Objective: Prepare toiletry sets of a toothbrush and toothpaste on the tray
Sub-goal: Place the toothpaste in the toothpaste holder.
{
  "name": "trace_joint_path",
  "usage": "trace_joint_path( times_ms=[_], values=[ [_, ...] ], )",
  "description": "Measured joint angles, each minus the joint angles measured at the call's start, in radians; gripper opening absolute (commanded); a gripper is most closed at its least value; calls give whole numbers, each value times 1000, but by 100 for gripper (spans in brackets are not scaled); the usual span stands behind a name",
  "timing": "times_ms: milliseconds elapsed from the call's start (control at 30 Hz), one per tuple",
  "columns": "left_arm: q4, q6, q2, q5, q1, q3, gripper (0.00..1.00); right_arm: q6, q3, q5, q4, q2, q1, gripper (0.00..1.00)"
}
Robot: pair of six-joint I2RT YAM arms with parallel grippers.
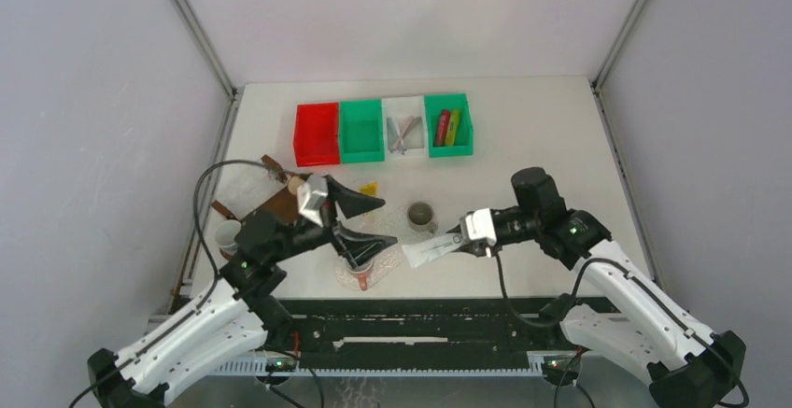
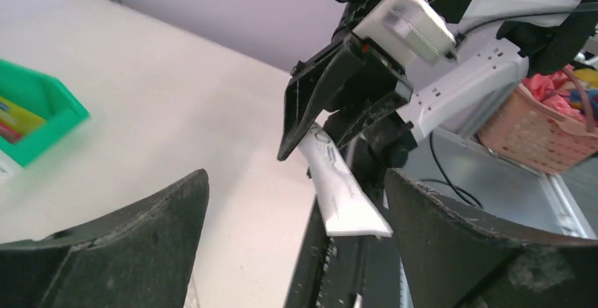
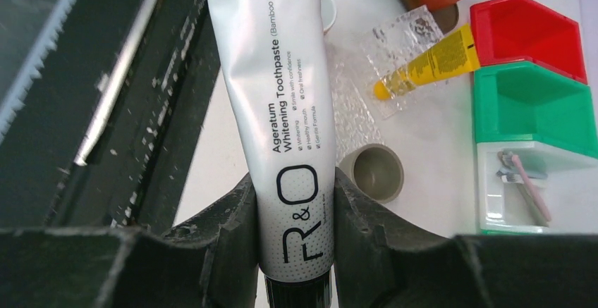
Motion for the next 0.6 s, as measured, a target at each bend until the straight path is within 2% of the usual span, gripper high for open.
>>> trace_joint_path(
  times_ms=[133,300,467,600],
  values=[
    [240,-18,-138,-69,0,-176,100,137,39,-139,14,19,-78,16],
    [454,9,-172,-64,-16,-290,100,344,40,-328,84,63,-149,16],
    [562,186,-137,-68,-143,-318,100,509,29,-465,193,82,-174,16],
    [608,328,-35,-77,-213,-313,99,590,9,-539,262,86,-175,17]
  ],
)
